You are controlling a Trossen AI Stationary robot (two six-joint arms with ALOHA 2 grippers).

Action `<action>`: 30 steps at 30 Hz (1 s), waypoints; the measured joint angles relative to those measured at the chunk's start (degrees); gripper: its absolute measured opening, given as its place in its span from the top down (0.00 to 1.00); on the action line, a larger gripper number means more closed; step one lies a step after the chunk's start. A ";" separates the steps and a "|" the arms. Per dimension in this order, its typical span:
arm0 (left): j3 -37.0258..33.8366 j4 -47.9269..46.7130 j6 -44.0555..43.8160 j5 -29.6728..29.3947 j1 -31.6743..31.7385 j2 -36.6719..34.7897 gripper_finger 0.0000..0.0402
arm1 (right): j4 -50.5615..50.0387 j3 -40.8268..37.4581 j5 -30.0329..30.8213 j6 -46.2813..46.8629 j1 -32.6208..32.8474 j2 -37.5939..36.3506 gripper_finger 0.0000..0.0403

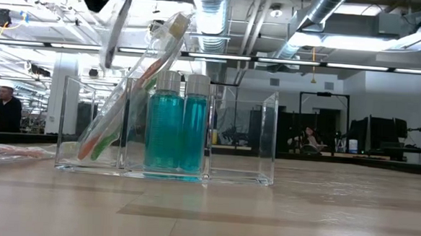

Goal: Pick & Place toothbrushing station
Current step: Put the violet toothbrush into the transparent organizer

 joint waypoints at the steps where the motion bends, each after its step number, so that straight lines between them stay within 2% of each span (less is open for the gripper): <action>1: -1.07 1.99 -0.03 -0.06 -0.10 0.00 1.00 | 0.54 0.01 0.07 0.20 0.14 0.55 0.58; 4: -3.52 5.34 -0.93 -0.56 -0.10 -0.02 1.00 | 0.97 0.06 -0.17 1.79 0.22 1.40 0.58; 13: -8.94 6.29 -4.39 0.16 -0.08 -0.02 1.00 | 3.16 0.07 -0.21 2.77 0.52 3.62 0.58; 20: -11.43 9.25 -5.19 2.61 -0.16 -0.02 1.00 | 4.57 0.07 -0.18 3.00 0.52 4.34 0.58; 26: -14.29 10.29 -9.69 5.55 -0.16 -0.02 1.00 | 5.08 0.09 -0.21 3.00 0.52 4.21 0.58; 30: -15.43 14.10 -10.53 8.27 -0.16 0.00 0.99 | 5.18 0.09 -0.33 2.98 0.51 4.19 0.58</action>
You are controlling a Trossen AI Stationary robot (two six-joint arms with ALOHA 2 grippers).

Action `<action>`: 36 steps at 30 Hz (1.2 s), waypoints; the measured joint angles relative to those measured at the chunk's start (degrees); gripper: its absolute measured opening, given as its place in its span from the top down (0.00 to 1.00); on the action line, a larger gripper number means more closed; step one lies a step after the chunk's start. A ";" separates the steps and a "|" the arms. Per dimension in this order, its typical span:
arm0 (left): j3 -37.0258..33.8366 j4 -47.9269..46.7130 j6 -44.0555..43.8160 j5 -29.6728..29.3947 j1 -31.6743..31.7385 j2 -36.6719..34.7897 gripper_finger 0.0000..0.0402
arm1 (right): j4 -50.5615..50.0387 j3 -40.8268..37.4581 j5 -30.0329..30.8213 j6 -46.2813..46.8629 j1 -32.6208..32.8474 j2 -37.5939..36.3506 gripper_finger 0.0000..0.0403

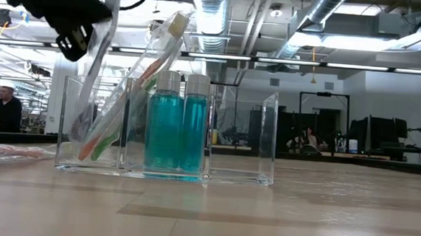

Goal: Pick & Place toothbrushing station
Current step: Put the violet toothbrush into the transparent organizer

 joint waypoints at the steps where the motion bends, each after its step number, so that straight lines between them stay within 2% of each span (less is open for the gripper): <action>1: 0.00 0.82 0.00 0.54 0.00 0.00 0.98 | -0.02 0.00 -0.08 0.00 0.01 0.00 0.58; 6: 0.00 2.85 -1.99 3.58 0.11 0.00 0.91 | 0.45 0.00 -0.32 -0.04 0.01 0.01 0.58; 11: 0.00 4.10 -5.64 6.72 0.15 0.00 0.79 | 3.19 0.00 -2.27 -0.20 0.01 0.02 0.58; 19: 0.00 7.54 -11.70 6.88 0.15 -0.01 0.60 | 5.63 0.01 -5.04 -0.68 -0.01 -0.26 0.58; 24: 0.00 7.60 -12.43 6.85 0.15 -0.02 0.51 | 5.92 0.04 -6.29 -1.14 0.01 -0.48 0.58; 30: 0.00 7.55 -13.08 4.71 0.15 -0.02 0.47 | 5.96 1.20 -9.18 -1.25 -0.51 -0.57 0.58; 36: 0.00 5.92 -10.79 1.17 1.31 0.29 0.51 | 5.77 1.16 -11.04 -1.27 -0.98 -0.43 0.58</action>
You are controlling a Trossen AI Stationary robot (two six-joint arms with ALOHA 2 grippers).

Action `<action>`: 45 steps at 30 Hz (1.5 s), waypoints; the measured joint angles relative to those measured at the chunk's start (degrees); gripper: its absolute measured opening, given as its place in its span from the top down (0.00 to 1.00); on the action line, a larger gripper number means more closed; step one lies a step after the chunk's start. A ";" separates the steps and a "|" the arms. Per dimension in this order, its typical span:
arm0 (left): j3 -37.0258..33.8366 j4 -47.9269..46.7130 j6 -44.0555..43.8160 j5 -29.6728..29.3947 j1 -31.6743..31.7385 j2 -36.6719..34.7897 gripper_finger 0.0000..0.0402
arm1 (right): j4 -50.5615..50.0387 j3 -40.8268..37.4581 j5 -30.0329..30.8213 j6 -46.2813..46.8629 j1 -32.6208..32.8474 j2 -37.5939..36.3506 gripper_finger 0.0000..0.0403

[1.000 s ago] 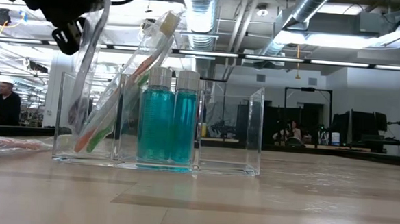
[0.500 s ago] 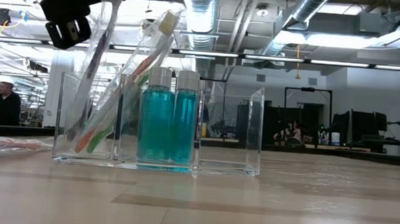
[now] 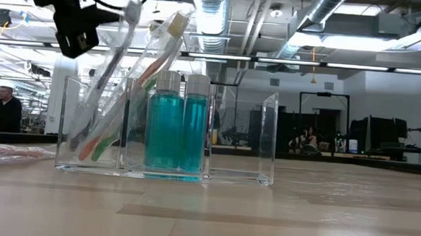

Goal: Pick & Place toothbrushing station
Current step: Put the violet toothbrush into the transparent organizer, then put the orange toothbrush into the transparent organizer

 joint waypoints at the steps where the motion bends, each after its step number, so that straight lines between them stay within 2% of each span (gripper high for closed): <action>1: 0.00 -0.62 0.04 -0.04 0.23 0.02 0.52 | 0.05 0.00 -0.39 0.01 -0.12 -0.03 0.58; 12: 0.02 -9.41 -4.62 -0.36 1.44 0.24 0.54 | 0.01 0.00 -2.65 0.03 -0.67 -0.03 0.58; 15: 0.04 -11.78 -6.87 -2.61 1.44 0.24 0.54 | 0.03 0.00 -2.76 0.03 -0.67 -0.03 0.58; 20: 0.04 -24.63 -17.77 -8.93 1.44 0.24 0.54 | 0.03 0.00 -3.20 0.01 -0.65 -0.03 0.58; 22: 0.07 -30.48 -26.87 -8.87 1.72 0.24 0.54 | 0.03 0.00 -3.68 -0.40 -0.63 -0.03 0.58; 25: 0.02 -39.61 -43.64 -6.38 2.27 0.29 0.54 | 0.16 0.00 -4.00 -0.72 -0.63 -0.03 0.58; 29: 0.02 -42.11 -50.81 -4.43 3.10 0.54 0.54 | 0.16 0.00 -4.04 -2.03 -0.63 -0.03 0.58; 36: 0.02 -40.80 -50.28 4.36 7.70 0.99 0.54 | 0.03 -0.02 -4.05 -4.34 -0.65 -0.03 0.58; 40: 0.02 -40.11 -48.92 9.03 10.59 3.39 0.54 | -0.34 -0.02 -4.11 -4.41 -0.74 -0.03 0.58; 45: 0.03 -34.67 -45.71 14.91 14.68 8.23 0.54 | -0.59 -0.02 -6.01 -4.37 -1.42 -0.02 0.58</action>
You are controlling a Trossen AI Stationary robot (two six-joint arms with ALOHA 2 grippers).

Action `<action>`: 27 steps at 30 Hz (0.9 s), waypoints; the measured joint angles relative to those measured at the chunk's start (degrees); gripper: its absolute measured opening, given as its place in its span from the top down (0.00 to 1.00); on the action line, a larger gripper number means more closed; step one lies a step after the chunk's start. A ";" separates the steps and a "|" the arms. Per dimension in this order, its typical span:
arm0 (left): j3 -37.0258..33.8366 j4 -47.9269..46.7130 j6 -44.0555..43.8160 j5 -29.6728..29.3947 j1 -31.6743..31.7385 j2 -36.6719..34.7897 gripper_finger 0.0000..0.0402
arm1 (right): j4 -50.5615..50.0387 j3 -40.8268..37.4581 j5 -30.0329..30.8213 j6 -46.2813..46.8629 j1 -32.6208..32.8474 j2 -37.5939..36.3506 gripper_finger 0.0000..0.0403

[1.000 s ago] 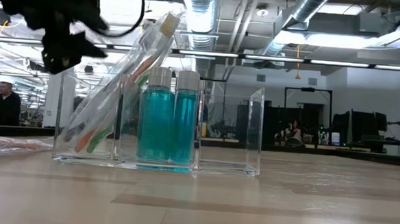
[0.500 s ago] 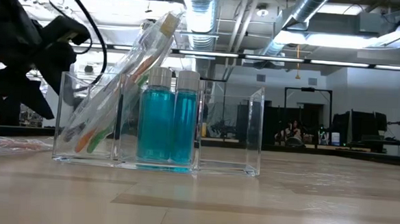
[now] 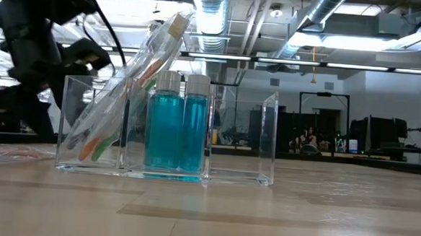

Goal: Pick & Place toothbrushing station
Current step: Put the orange toothbrush into the transparent organizer

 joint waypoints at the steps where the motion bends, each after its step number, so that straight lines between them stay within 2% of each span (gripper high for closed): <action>1: 0.02 1.37 0.48 0.88 0.70 1.09 0.54 | -0.12 0.00 0.00 -0.02 -0.02 -0.01 0.58; 9: 0.26 7.33 1.31 7.07 3.96 9.45 0.54 | -0.54 0.00 -1.55 -0.01 -0.92 0.02 0.58; 14: 0.29 8.57 2.87 8.25 3.94 10.95 0.57 | -0.54 0.00 -1.96 0.00 -1.26 0.02 0.58; 18: -0.05 10.73 6.08 9.00 4.99 10.47 0.71 | -0.78 0.00 -2.76 -0.01 -1.72 0.02 0.58; 22: -0.17 12.22 9.21 8.87 6.88 9.34 0.94 | -0.97 -0.02 -2.84 -0.04 -2.43 0.04 0.58; 27: -0.09 13.57 12.21 8.34 9.11 9.07 0.98 | -0.95 -0.02 -4.80 0.00 -3.49 0.04 0.59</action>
